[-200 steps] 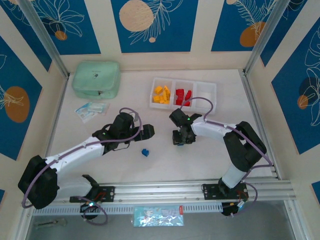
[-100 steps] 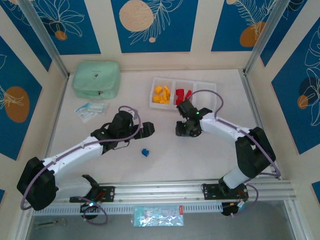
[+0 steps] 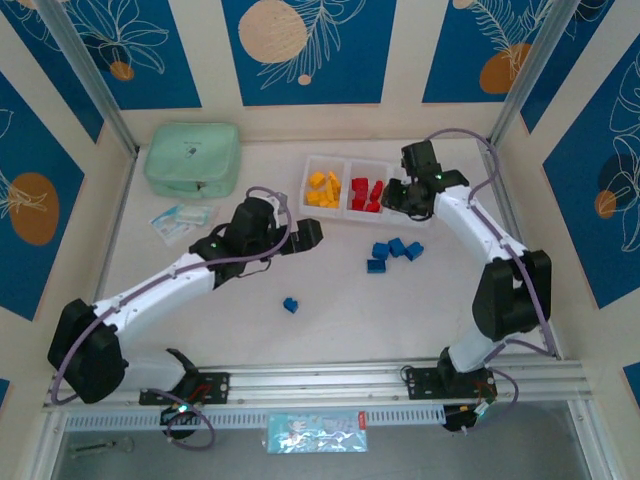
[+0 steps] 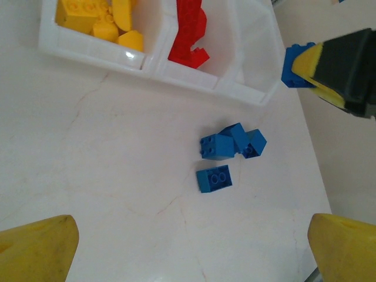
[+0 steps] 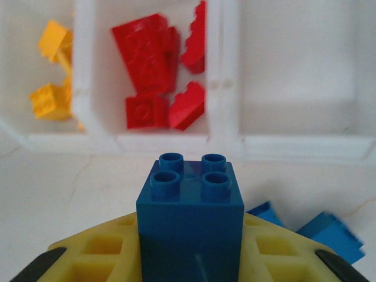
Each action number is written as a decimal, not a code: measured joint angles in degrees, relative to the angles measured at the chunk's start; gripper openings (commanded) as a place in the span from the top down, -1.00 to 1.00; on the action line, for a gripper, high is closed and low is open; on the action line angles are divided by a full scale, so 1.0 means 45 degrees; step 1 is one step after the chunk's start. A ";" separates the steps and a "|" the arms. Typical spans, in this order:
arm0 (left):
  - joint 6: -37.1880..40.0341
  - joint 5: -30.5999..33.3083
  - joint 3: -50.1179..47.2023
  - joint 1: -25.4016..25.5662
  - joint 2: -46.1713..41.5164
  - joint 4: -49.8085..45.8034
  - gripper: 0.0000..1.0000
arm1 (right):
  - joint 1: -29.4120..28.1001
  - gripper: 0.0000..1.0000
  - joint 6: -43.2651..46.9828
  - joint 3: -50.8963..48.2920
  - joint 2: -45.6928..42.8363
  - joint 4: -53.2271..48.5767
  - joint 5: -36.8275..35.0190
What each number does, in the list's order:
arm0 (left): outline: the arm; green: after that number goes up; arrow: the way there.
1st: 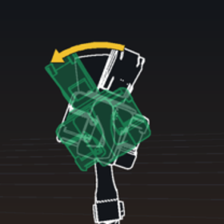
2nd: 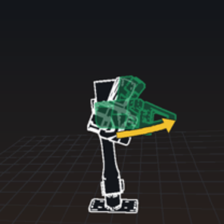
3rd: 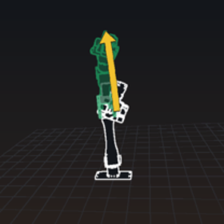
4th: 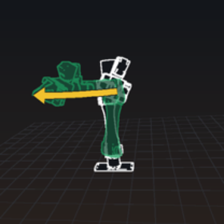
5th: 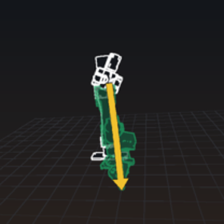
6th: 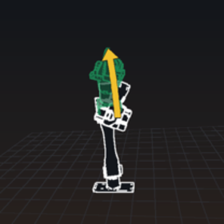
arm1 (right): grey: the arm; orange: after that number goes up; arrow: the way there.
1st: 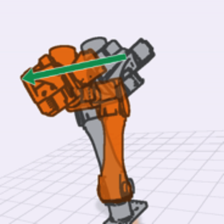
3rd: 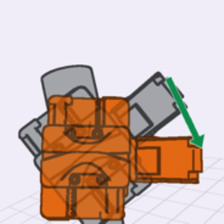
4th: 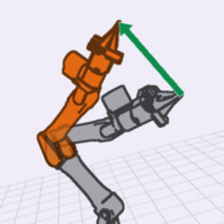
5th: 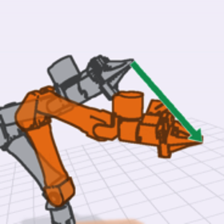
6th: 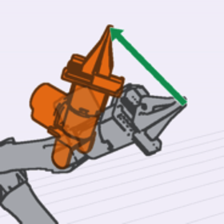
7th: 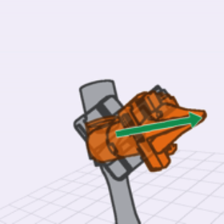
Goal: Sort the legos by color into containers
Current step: Place the lego in the container.
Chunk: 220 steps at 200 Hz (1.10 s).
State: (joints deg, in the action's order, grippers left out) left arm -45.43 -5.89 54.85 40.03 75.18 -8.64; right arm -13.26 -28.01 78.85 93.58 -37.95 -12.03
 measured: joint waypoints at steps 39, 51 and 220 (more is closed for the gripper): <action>0.0364 -0.0214 0.0427 0.0005 0.0733 0.0126 -1.00 | 0.0996 0.36 0.0359 0.1758 0.2419 -0.0058 -0.0238; 0.0520 -0.0350 0.0763 0.0005 0.1132 0.0117 -1.00 | 0.1200 0.34 0.0471 0.2249 0.3070 -0.0112 -0.0301; 0.1234 -0.0573 0.1321 0.0005 0.0933 -0.0699 -1.00 | 0.0107 -0.28 0.0831 0.2234 0.2200 -0.0971 -0.1005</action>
State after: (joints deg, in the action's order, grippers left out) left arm -39.88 -8.47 60.80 40.05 79.37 -11.79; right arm -12.78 -24.27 88.90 103.48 -42.33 -16.56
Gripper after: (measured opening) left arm 0.999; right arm 0.624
